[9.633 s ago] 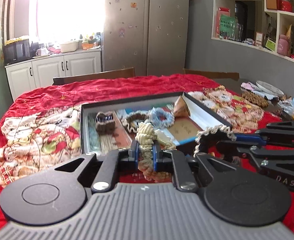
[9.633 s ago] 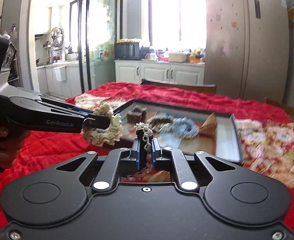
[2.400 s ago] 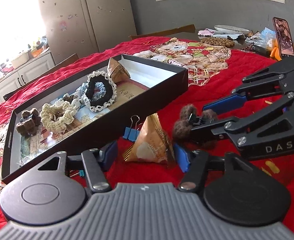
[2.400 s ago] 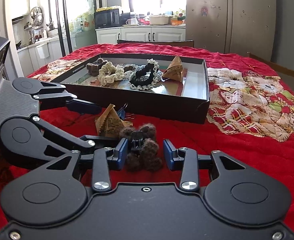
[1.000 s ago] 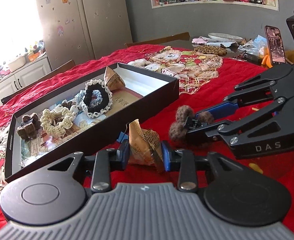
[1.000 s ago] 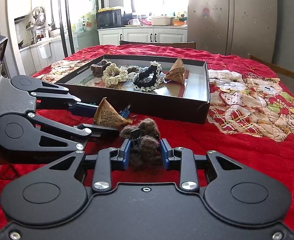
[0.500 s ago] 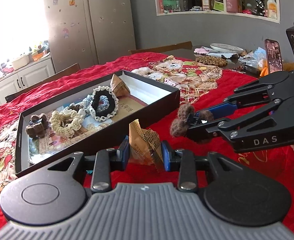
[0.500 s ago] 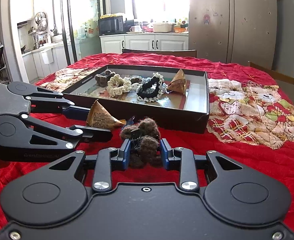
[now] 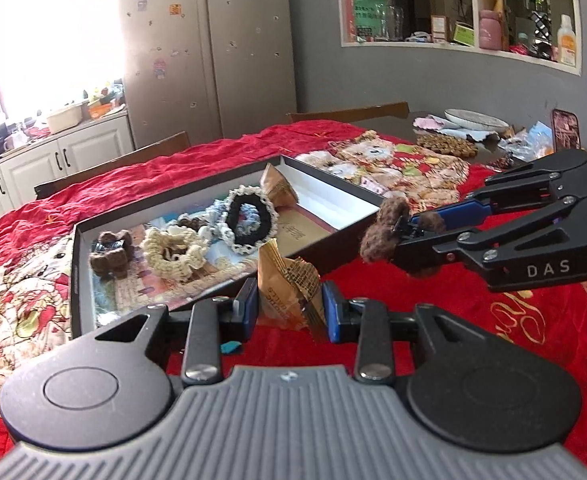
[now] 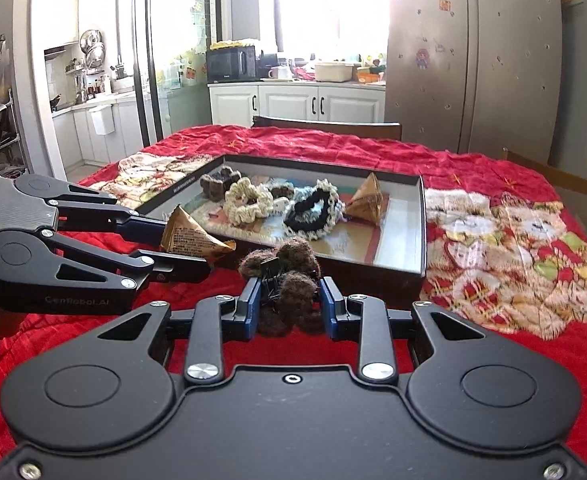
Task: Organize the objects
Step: 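Lift the packet and pom-pom clip and carry them over the box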
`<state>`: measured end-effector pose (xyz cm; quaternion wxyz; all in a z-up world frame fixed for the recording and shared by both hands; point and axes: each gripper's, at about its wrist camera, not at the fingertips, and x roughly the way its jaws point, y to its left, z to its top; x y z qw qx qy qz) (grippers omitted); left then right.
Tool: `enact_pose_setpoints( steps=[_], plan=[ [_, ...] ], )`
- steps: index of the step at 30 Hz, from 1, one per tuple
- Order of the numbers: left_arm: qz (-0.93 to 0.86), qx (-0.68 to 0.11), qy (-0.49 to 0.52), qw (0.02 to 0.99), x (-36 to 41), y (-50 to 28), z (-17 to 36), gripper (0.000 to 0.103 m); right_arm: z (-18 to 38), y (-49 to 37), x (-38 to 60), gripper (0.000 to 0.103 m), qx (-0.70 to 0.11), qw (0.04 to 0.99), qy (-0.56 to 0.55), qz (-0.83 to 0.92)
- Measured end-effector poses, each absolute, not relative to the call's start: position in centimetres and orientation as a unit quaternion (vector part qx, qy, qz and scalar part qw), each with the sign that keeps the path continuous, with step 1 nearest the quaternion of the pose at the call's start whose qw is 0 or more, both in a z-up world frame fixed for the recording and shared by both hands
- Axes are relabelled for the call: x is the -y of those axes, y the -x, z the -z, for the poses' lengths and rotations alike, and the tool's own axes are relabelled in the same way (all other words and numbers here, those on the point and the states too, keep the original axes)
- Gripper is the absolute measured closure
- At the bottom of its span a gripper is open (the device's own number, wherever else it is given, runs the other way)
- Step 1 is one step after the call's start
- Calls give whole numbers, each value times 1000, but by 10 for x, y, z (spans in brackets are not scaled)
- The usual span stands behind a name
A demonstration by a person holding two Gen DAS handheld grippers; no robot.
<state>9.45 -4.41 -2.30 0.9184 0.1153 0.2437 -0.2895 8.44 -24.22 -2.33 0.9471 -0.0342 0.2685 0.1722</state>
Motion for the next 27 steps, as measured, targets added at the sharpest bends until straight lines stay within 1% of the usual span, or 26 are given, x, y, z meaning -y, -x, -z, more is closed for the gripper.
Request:
enact_pose_setpoints(
  steps=[10,27],
  plan=[
    [268,-237,-98,929,30,-106,15,66,10,-105,231,74,-258,949,39,-175],
    [212,-240,-74,944,4,-143,12,66,4,-155,202,74,-253,952,41,-169]
  ],
)
